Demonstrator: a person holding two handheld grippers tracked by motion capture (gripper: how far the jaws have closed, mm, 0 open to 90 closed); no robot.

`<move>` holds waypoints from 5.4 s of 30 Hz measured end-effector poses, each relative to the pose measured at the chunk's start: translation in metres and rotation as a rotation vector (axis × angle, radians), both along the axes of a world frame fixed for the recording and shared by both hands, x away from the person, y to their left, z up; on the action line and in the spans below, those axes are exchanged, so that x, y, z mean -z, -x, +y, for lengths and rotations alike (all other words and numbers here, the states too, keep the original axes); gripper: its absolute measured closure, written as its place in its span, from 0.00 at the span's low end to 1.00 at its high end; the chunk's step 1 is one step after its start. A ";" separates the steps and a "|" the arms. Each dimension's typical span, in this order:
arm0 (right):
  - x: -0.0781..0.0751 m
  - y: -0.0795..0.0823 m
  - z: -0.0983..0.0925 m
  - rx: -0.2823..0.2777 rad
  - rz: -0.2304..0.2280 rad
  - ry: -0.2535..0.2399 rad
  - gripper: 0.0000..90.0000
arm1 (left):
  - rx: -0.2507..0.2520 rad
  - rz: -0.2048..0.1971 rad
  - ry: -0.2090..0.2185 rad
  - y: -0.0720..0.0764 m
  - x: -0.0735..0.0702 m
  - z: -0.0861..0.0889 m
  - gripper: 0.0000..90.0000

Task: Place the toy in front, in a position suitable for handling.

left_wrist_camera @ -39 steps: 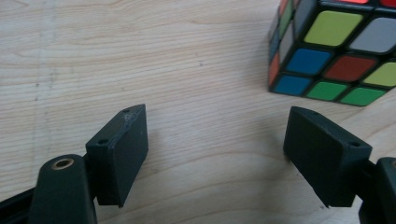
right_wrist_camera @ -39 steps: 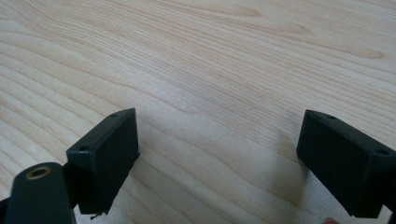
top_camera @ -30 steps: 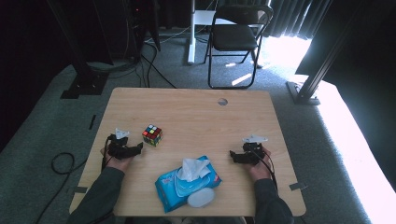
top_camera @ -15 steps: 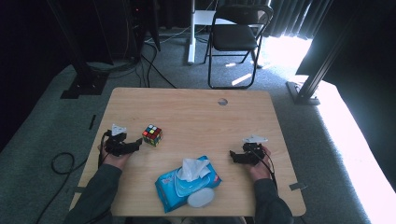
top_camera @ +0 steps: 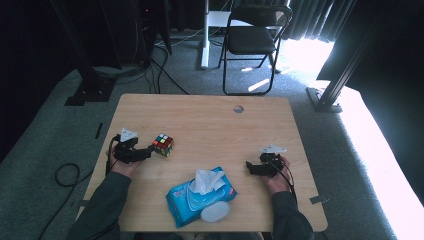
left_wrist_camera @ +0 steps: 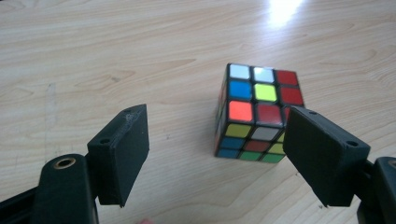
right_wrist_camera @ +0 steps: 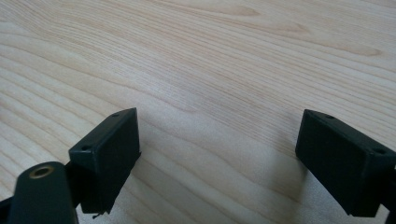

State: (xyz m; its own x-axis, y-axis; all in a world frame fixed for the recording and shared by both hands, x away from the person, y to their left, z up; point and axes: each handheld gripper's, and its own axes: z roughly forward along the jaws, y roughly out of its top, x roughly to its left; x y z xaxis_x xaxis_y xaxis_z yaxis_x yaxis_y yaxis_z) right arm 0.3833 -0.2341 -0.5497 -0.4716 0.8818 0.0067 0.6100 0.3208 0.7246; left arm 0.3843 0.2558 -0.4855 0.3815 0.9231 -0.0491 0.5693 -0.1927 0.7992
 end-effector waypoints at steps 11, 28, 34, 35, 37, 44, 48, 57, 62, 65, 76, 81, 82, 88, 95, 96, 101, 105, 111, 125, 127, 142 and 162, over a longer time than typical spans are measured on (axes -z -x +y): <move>0.000 0.000 0.000 0.001 0.000 0.000 0.15 | 0.034 0.003 -0.021 -0.010 -0.001 -0.018 0.25; 0.000 0.000 0.000 0.001 0.000 0.000 0.15 | 0.066 0.052 -0.020 -0.025 0.012 -0.038 0.28; 0.000 0.000 0.000 0.001 0.000 0.000 0.15 | 0.069 0.069 -0.025 -0.029 0.017 -0.044 0.27; 0.000 0.000 0.000 0.001 0.000 0.000 0.15 | 0.067 0.072 -0.024 -0.030 0.018 -0.045 0.27; 0.000 0.000 0.000 0.001 0.000 0.000 0.15 | 0.066 0.080 -0.030 -0.031 0.020 -0.046 0.27; 0.000 0.000 0.000 0.001 0.000 0.000 0.15 | 0.056 0.108 -0.035 -0.037 0.027 -0.045 0.30; 0.000 0.000 0.000 0.001 0.000 0.000 0.15 | 0.066 0.116 -0.037 -0.038 0.029 -0.046 0.35; 0.000 0.000 0.000 0.000 0.000 0.000 0.15 | 0.063 0.124 -0.044 -0.039 0.029 -0.047 0.36; 0.000 0.000 0.000 0.000 0.001 0.000 0.15 | 0.061 0.110 -0.081 -0.037 0.026 -0.050 0.38; 0.000 0.000 0.000 0.000 0.000 0.000 0.15 | 0.065 0.115 -0.069 -0.037 0.026 -0.049 0.38; 0.000 0.000 0.000 0.000 0.001 0.000 0.15 | 0.086 0.107 -0.063 -0.040 0.019 -0.055 0.38; 0.000 0.000 0.000 0.000 0.000 0.000 0.15 | 0.094 0.099 -0.059 -0.041 0.015 -0.057 0.38; 0.000 0.000 0.000 0.000 0.000 0.000 0.15 | 0.097 0.097 -0.058 -0.042 0.014 -0.057 0.38; 0.000 0.000 0.000 0.000 0.000 0.000 0.15 | 0.112 0.085 -0.065 -0.045 0.005 -0.063 0.38; 0.000 0.000 0.000 0.000 0.000 0.000 0.15 | 0.134 0.077 -0.060 -0.048 0.000 -0.071 0.38; 0.000 0.000 0.000 0.000 0.000 0.000 0.15 | 0.137 0.078 -0.061 -0.048 -0.001 -0.072 0.38; 0.000 0.000 0.000 0.000 0.001 0.000 0.15 | 0.154 0.072 -0.061 -0.049 -0.004 -0.080 0.38; 0.000 0.000 0.000 0.000 0.000 0.000 0.15 | 0.165 0.069 -0.062 -0.051 -0.007 -0.084 0.38; 0.000 0.000 0.000 0.000 0.000 0.000 0.15 | 0.179 0.063 -0.065 -0.053 -0.011 -0.091 0.38; 0.000 0.000 0.000 0.000 0.001 0.000 0.15 | 0.216 0.059 -0.062 -0.055 -0.014 -0.107 0.38; 0.000 0.000 0.000 0.000 0.001 0.000 0.15 | 0.223 0.059 -0.065 -0.056 -0.014 -0.110 0.38; 0.000 0.000 0.000 0.000 0.001 0.000 0.15 | 0.257 0.060 -0.059 -0.061 -0.015 -0.130 0.38; 0.000 0.000 0.000 0.000 0.001 0.000 0.15 | 0.294 0.062 -0.072 -0.069 -0.012 -0.153 0.38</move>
